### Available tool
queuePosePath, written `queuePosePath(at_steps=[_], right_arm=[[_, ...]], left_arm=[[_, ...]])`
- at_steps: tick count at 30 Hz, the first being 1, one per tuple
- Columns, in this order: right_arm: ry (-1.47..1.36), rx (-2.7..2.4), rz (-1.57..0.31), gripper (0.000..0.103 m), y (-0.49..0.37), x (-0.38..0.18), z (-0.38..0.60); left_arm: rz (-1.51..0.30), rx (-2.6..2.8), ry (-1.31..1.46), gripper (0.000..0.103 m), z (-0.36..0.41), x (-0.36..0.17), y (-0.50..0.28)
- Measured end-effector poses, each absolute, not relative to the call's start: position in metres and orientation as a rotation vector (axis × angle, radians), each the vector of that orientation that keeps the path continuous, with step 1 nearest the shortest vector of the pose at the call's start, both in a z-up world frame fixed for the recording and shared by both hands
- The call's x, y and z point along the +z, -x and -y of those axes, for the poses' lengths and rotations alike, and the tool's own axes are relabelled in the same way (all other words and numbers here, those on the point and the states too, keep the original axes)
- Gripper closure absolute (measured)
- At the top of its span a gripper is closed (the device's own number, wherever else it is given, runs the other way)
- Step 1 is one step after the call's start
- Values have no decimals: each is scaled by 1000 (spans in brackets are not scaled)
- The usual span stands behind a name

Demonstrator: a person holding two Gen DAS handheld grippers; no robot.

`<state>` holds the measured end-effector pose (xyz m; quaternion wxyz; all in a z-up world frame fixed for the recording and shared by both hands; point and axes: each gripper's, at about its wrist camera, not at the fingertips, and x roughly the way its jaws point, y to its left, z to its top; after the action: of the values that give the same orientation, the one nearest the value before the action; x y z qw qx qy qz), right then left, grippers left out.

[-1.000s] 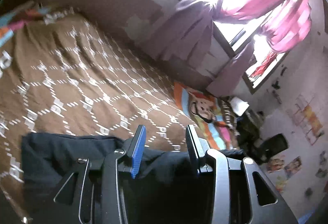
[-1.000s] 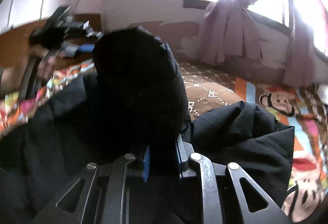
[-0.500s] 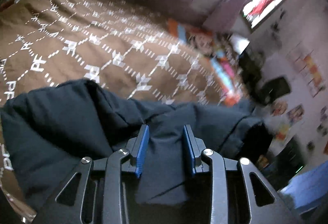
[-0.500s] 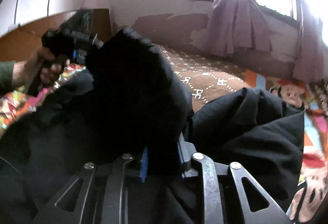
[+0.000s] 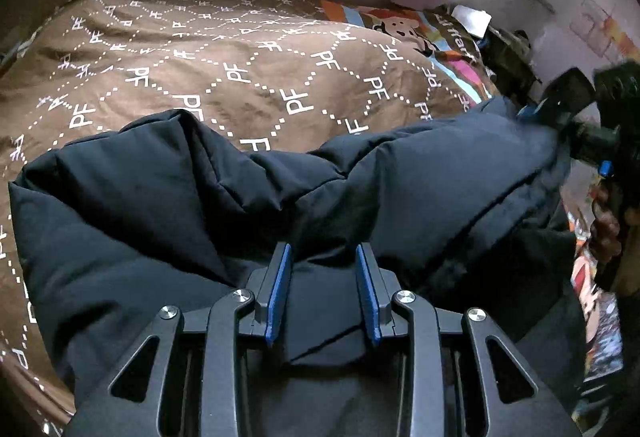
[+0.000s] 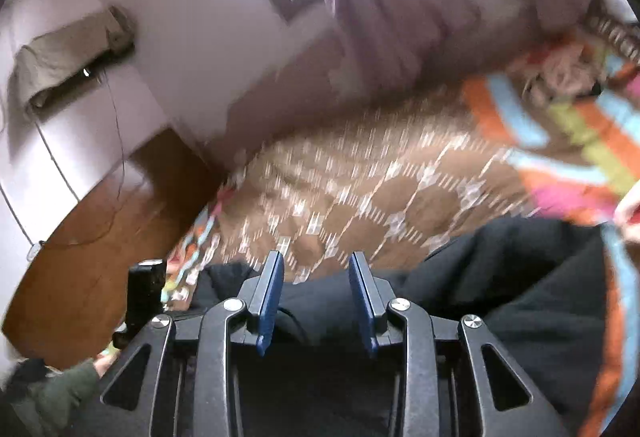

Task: Fold large clothes
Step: 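Lift the held collar with both grippers and fold it toward the hem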

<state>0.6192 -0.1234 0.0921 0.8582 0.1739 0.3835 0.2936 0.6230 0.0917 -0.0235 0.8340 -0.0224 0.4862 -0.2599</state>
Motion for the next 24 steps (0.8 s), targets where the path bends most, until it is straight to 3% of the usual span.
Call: queuePosePath(at_steps=[4, 10, 18, 24], right_arm=[[4, 618, -1009, 78, -609, 61, 75], [162, 592, -1096, 84, -601, 22, 67], [211, 452, -1078, 85, -621, -21, 50], [182, 433, -1002, 85, -615, -21, 56]], left_arm=[[-1022, -574, -24, 75, -89, -30, -615], [-1039, -558, -71, 76, -82, -40, -612], [-977, -412, -196, 78, -59, -60, -609], [-893, -394, -196, 79, -63, -57, -598]])
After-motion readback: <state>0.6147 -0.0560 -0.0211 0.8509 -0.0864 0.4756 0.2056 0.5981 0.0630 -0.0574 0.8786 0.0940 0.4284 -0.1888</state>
